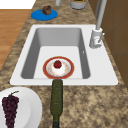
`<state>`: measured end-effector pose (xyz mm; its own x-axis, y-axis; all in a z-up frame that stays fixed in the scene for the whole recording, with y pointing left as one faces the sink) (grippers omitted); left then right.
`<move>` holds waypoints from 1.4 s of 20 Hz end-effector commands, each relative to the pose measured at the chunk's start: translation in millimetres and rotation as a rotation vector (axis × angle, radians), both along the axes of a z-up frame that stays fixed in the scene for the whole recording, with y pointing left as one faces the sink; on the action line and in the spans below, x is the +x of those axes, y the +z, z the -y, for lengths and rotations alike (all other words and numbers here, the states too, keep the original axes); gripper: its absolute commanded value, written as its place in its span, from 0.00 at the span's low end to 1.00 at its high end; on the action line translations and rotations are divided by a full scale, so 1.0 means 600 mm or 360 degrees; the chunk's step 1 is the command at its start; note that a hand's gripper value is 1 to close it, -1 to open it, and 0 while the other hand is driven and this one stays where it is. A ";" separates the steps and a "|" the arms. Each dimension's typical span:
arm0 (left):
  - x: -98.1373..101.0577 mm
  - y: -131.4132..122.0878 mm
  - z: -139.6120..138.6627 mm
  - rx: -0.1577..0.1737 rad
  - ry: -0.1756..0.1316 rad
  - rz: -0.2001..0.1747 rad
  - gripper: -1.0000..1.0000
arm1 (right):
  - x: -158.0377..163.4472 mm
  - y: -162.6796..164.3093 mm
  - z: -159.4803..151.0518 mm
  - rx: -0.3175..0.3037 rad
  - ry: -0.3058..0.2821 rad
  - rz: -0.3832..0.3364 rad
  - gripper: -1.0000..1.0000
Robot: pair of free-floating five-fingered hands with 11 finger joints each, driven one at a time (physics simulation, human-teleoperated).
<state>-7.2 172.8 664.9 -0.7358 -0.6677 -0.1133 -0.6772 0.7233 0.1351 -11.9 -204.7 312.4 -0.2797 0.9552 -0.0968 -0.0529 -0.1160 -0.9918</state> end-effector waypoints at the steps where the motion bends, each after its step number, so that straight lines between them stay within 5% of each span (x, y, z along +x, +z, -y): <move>1: -0.024 -0.042 -0.052 -0.0005 0.0001 0.0000 1.00 | 0.000 0.000 0.000 0.0000 0.0000 0.0000 0.50; 8: -0.049 -0.034 -0.110 0.0005 -0.0168 0.0035 1.00 | 0.000 0.000 0.000 0.0000 0.0000 0.0000 0.50; 28: -0.156 -0.046 -0.302 0.0003 -0.0470 0.0034 1.00 | 0.000 0.000 0.000 0.0000 0.0000 0.0000 0.50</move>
<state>-91.5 329.0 663.3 -0.9005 -0.4151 -0.1295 -0.4307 0.8926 0.1335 -11.9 -204.7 312.4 -0.2797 0.9552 -0.0968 -0.0529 -0.1160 -0.9918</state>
